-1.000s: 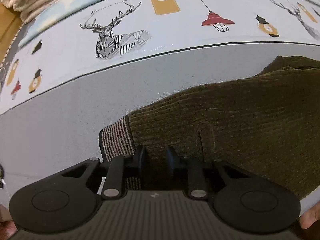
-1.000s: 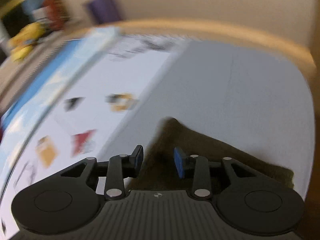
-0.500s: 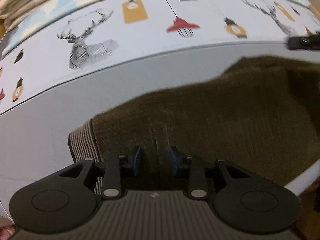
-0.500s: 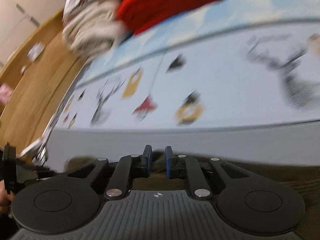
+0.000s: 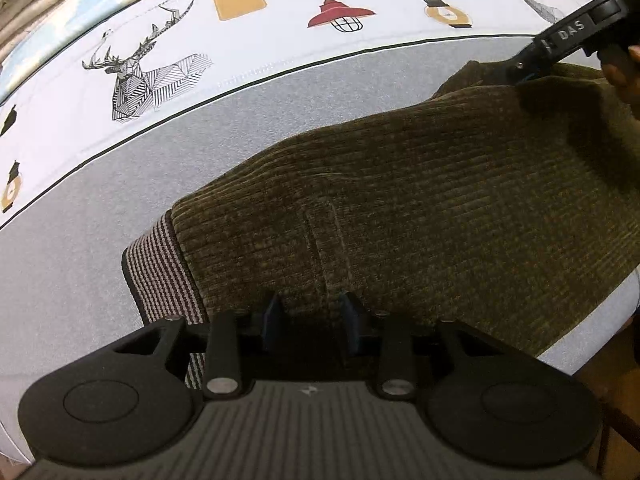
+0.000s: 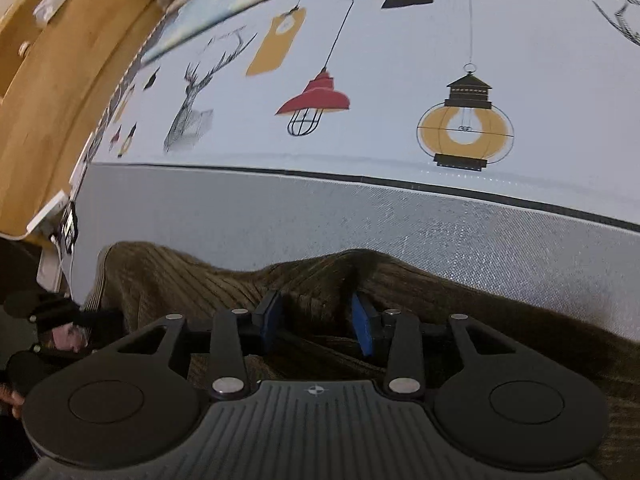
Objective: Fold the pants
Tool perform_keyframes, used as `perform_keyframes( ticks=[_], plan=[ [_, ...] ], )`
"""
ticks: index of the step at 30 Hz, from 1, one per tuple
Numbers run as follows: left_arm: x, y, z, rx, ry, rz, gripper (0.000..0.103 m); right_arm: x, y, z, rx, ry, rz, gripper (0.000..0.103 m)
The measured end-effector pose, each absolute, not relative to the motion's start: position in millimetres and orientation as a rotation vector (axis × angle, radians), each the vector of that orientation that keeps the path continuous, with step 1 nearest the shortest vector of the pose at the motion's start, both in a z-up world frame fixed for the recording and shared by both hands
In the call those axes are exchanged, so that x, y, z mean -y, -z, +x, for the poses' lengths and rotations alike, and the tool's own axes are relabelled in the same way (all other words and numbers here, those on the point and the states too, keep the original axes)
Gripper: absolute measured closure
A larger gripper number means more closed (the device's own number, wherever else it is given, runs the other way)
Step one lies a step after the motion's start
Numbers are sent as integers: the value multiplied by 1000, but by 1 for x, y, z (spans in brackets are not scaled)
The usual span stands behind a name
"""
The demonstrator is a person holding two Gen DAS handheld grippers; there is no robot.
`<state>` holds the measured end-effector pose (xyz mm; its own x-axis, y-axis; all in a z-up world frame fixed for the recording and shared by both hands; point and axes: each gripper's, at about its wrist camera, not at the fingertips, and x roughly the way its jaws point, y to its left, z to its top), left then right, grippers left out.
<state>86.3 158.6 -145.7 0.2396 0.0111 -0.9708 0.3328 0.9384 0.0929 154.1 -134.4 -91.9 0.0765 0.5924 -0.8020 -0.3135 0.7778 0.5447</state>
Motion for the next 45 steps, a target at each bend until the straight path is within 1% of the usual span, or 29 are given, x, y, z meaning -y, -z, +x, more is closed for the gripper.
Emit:
perform_keyframes(
  ticks=[2, 5, 8, 13, 14, 15, 16, 17, 19, 20, 22, 24, 26, 28, 30, 33, 36, 37, 39, 40, 41, 42, 44, 45],
  plan=[
    [-158, 146, 88, -1319, 229, 311, 63, 134, 90, 153, -1362, -715, 238, 62],
    [-156, 148, 89, -1319, 234, 322, 63, 134, 83, 149, -1360, -749, 187, 62],
    [-155, 149, 91, -1320, 236, 329, 63, 133, 93, 149, -1401, -741, 180, 62],
    [-148, 148, 88, -1317, 226, 350, 63, 120, 94, 148, -1376, -750, 160, 63],
    [-148, 147, 88, -1316, 224, 351, 63, 119, 92, 149, -1358, -747, 155, 76],
    [-148, 147, 87, -1315, 224, 350, 63, 117, 88, 150, -1327, -748, 148, 86],
    [-148, 146, 86, -1314, 223, 347, 63, 118, 79, 153, -1265, -751, 150, 93],
    [-149, 146, 85, -1312, 222, 342, 63, 121, 67, 158, -1196, -739, 182, 93],
    [-152, 145, 83, -1307, 224, 332, 63, 135, 52, 170, -1136, -713, 311, 93],
    [-154, 144, 82, -1303, 227, 328, 63, 139, 48, 171, -1104, -676, 320, 93],
    [-156, 146, 82, -1309, 225, 318, 63, 147, 42, 171, -995, -507, 253, 96],
    [-156, 146, 82, -1308, 223, 315, 63, 166, 41, 178, -959, -370, 309, 96],
    [-157, 145, 82, -1312, 221, 306, 63, 183, 39, 181, -959, -354, 378, 95],
    [-160, 144, 82, -1319, 219, 272, 63, 183, 36, 179, -989, -466, 372, 92],
    [-169, 135, 86, -1302, 205, 201, 63, 173, 34, 171, -1031, -619, 317, 92],
    [-184, 115, 93, -1221, 173, 75, 62, 151, 32, 151, -1066, -849, 193, 92],
    [-202, 103, 99, -1168, 91, -16, 63, 131, 39, 137, -1124, -960, 123, 92],
    [-207, 105, 101, -1176, 56, -19, 63, 127, 44, 135, -1143, -952, 83, 92],
    [-217, 128, 104, -1298, -57, 45, 71, 124, 57, 135, -1165, -867, -5, 92],
    [-217, 139, 102, -1340, -90, 125, 61, 125, 66, 137, -1182, -788, -59, 92],
    [-215, 139, 101, -1330, -83, 158, 60, 127, 74, 141, -1202, -718, -95, 97],
    [-214, 137, 100, -1326, -88, 152, 60, 132, 79, 143, -1218, -702, -67, 102],
    [-215, 134, 99, -1326, -98, 133, 60, 138, 73, 145, -1202, -690, -22, 102],
    [-214, 132, 99, -1322, -98, 134, 60, 142, 64, 145, -1165, -672, -32, 101]
  ],
)
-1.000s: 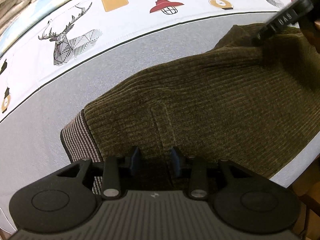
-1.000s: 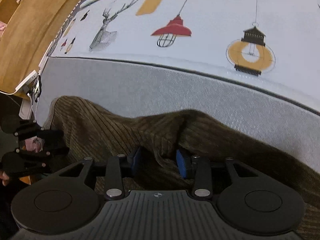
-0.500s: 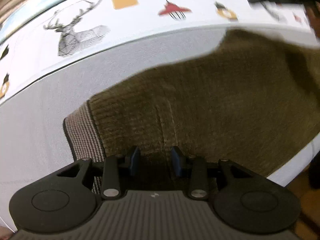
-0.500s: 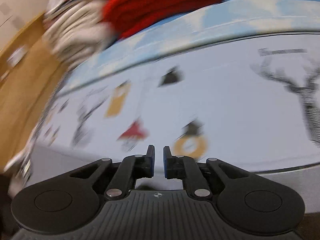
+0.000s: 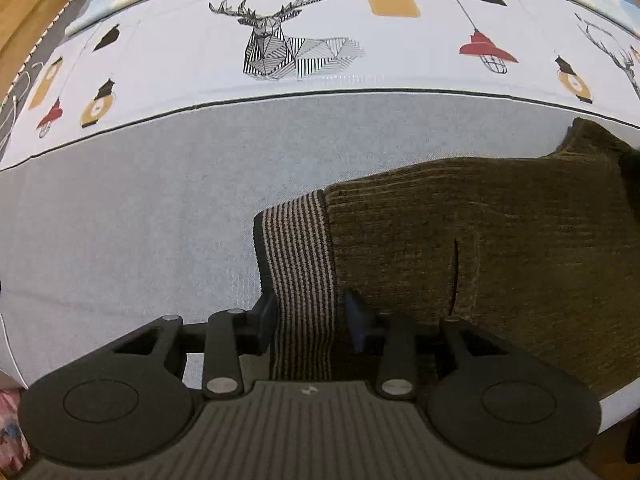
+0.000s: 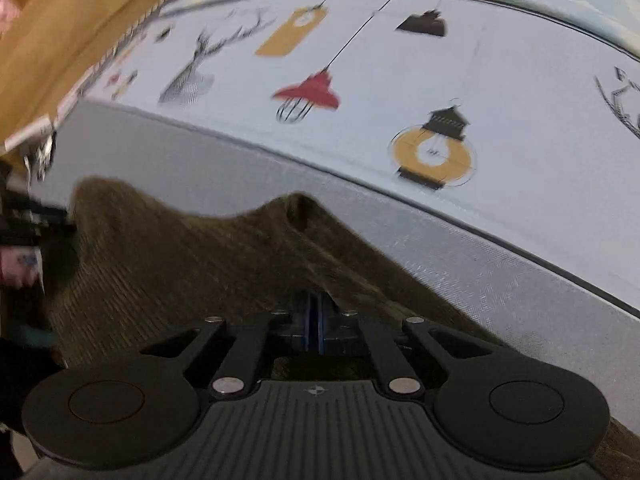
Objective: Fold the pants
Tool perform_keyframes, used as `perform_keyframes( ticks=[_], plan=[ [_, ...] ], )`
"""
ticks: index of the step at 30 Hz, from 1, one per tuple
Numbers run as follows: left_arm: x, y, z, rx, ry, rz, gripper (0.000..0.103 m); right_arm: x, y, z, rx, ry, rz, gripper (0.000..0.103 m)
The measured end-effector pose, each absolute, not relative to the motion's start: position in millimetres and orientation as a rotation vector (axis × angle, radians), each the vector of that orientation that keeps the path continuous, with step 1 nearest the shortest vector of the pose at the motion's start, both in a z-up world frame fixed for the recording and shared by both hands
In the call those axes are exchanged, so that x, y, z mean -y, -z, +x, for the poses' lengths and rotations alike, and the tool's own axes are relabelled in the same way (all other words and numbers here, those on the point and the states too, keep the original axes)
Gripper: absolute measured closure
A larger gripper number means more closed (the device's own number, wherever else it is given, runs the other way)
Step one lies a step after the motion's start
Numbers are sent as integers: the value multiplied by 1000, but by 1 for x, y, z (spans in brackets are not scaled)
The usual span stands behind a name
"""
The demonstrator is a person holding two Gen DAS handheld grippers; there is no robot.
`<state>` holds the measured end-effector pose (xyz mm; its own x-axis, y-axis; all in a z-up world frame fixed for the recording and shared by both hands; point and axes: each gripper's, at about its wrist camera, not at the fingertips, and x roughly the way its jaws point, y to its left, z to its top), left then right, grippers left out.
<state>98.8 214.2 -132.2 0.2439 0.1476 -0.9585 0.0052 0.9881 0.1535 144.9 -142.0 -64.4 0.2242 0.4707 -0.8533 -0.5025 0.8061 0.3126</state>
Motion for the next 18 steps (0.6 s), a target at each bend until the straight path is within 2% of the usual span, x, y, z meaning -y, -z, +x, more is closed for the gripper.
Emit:
perform_keyframes(
  ticks=[4, 7, 9, 11, 12, 15, 18],
  plan=[
    [-214, 130, 99, -1315, -92, 141, 60, 202, 32, 159, -1003, -481, 167, 84],
    [-214, 130, 96, -1310, -82, 158, 59, 249, 30, 155, -986, -397, 239, 83],
    [-215, 133, 98, -1310, -79, 163, 59, 258, 36, 146, -1033, -438, 176, 77],
    [-214, 133, 98, -1311, -77, 172, 59, 257, 48, 131, -1085, -497, 63, 58],
    [-213, 134, 99, -1312, -77, 178, 59, 254, 53, 120, -1097, -521, -20, 55],
    [-208, 135, 99, -1313, -82, 203, 59, 241, 71, 97, -1087, -535, -277, 55],
    [-203, 136, 99, -1311, -89, 233, 59, 241, 82, 88, -1034, -499, -395, 54]
  ],
)
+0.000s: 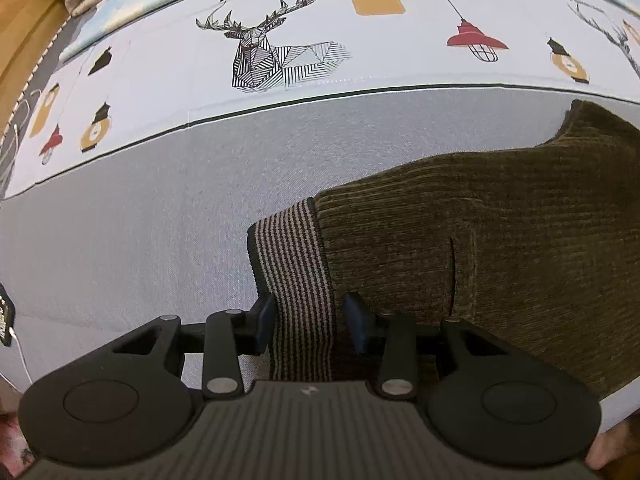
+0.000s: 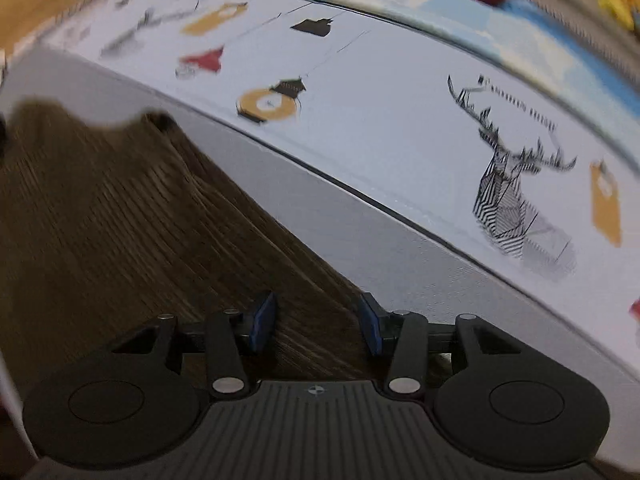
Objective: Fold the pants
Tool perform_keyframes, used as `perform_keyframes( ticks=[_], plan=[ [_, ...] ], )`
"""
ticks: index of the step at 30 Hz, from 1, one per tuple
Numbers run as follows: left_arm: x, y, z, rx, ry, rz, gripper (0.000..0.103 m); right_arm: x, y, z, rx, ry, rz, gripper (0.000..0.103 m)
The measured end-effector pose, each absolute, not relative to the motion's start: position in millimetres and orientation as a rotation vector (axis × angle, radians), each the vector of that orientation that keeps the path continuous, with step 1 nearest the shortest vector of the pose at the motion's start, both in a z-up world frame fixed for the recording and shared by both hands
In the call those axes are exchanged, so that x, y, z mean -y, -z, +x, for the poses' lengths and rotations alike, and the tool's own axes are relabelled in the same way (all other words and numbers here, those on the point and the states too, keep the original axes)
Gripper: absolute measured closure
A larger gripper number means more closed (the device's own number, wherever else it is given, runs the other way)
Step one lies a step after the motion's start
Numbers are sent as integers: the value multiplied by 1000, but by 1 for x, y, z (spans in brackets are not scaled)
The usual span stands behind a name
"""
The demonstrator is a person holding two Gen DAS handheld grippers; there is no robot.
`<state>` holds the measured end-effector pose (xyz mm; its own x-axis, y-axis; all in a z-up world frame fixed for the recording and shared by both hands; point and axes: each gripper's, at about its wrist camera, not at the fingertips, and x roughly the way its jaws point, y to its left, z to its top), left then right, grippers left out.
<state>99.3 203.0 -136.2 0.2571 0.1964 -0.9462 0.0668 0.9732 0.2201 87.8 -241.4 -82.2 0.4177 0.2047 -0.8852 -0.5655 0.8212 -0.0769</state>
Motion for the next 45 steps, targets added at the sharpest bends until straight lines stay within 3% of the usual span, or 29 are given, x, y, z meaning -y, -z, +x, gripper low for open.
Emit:
perform_keyframes(
  ticks=[11, 13, 19, 27, 31, 37, 43, 45],
  plan=[
    [-197, 133, 97, -1297, -106, 256, 59, 259, 75, 90, -948, -406, -389, 52],
    [-195, 130, 96, -1287, -103, 260, 59, 271, 65, 91, -918, -272, -391, 60],
    [-182, 106, 88, -1157, -96, 326, 41, 350, -3, 74, -779, 97, -63, 62],
    [-146, 63, 71, -891, -49, 333, 23, 427, -75, -36, -529, 172, 354, 42],
    [-118, 43, 53, -746, -67, 366, 23, 449, -72, -79, -532, 152, 402, 42],
    [-80, 0, 36, -682, -46, 302, 22, 480, -45, -129, -567, 217, 383, 45],
    [-41, -10, 10, -698, -11, 110, 0, 512, -7, -169, -586, 328, 396, 46],
    [-24, 10, 10, -763, 8, 128, 0, 523, 1, -174, -588, 361, 438, 46]
  ],
)
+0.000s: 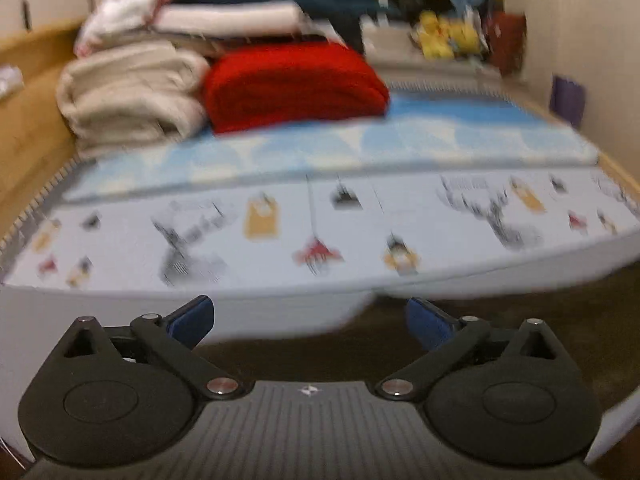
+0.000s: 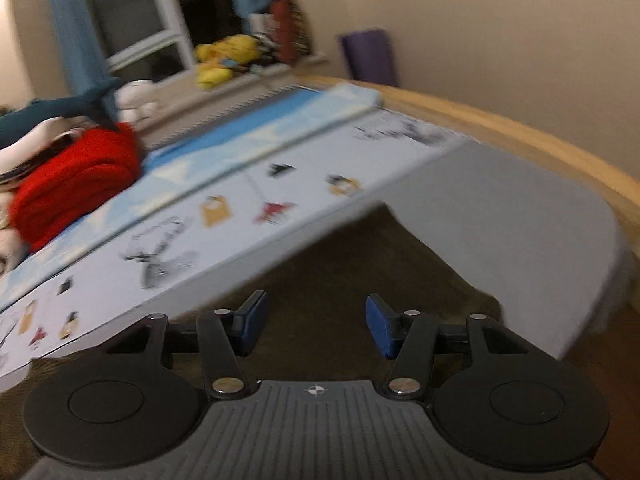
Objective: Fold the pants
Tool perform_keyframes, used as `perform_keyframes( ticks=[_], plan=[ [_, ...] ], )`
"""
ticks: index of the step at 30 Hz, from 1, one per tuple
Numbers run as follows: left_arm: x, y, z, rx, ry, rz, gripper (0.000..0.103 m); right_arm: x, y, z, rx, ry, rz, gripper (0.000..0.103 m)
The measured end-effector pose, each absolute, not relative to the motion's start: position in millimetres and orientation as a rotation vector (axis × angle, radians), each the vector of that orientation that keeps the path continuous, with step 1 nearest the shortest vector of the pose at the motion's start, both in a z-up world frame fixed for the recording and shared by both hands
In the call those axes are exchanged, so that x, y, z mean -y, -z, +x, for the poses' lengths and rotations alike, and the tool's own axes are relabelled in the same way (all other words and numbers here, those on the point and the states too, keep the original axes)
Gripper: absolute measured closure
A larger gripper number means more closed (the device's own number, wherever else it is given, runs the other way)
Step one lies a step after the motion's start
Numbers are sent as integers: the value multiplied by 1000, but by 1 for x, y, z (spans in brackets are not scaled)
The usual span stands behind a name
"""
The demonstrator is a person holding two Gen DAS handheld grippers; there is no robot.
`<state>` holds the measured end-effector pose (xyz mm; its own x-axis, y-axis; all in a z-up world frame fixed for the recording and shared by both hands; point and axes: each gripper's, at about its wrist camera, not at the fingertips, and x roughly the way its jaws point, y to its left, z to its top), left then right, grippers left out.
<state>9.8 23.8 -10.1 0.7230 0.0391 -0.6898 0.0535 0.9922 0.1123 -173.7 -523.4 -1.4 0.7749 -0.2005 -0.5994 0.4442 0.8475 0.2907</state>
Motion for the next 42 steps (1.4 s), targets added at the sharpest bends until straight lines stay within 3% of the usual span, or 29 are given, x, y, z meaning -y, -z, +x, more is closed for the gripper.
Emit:
perform_keyframes(
  ticks=[2, 9, 12, 17, 30, 42],
  plan=[
    [-4, 30, 19, -837, 2, 227, 1, 534, 8, -174, -602, 392, 493, 46],
    [18, 43, 31, -817, 54, 276, 2, 549, 28, -172, -651, 430, 570, 46],
    [20, 48, 34, -840, 73, 254, 12, 554, 31, -174, -651, 442, 591, 46],
    [22, 54, 41, -862, 101, 252, 39, 566, 38, -175, -666, 479, 629, 46],
    [24, 61, 44, -897, 100, 277, 38, 613, 78, -199, -672, 663, 942, 49],
    [20, 70, 41, -923, 95, 315, 38, 626, 106, -181, -671, 714, 1008, 41]
  ],
)
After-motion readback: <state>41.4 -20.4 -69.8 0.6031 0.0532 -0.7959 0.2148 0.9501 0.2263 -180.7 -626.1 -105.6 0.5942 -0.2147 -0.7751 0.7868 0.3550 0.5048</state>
